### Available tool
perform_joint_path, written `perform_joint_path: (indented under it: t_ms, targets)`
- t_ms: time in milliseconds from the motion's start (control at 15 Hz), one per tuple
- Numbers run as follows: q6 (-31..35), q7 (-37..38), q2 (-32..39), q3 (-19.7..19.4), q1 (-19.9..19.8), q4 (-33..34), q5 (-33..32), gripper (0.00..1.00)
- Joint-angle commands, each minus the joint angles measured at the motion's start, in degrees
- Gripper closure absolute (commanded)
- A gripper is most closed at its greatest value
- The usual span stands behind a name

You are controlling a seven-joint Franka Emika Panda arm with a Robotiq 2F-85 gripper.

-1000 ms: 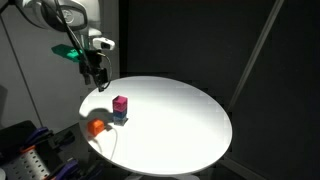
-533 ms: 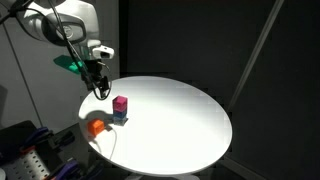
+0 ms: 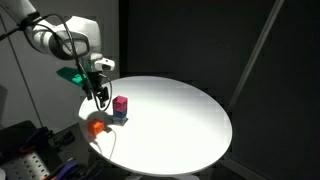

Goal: Stack the purple toy block on top of the other stacked toy blocks

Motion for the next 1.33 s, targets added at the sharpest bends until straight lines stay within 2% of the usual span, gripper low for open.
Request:
perform_joint_path:
  t_ms: [0, 400, 1000, 1267]
  targets:
    - [0.4, 1.3, 2.9, -0.1, -0.1, 1.1, -1.0, 0.0]
    - [-0.1, 2.5, 5.7, -0.3, 0.0, 1.6, -1.1, 0.0]
    - [-0.1, 0.9, 5.2, -0.4, 0.3, 0.6, 0.0, 0.0]
    - [1.6, 1.5, 7.4, -0.5, 0.1, 1.4, -1.3, 0.0]
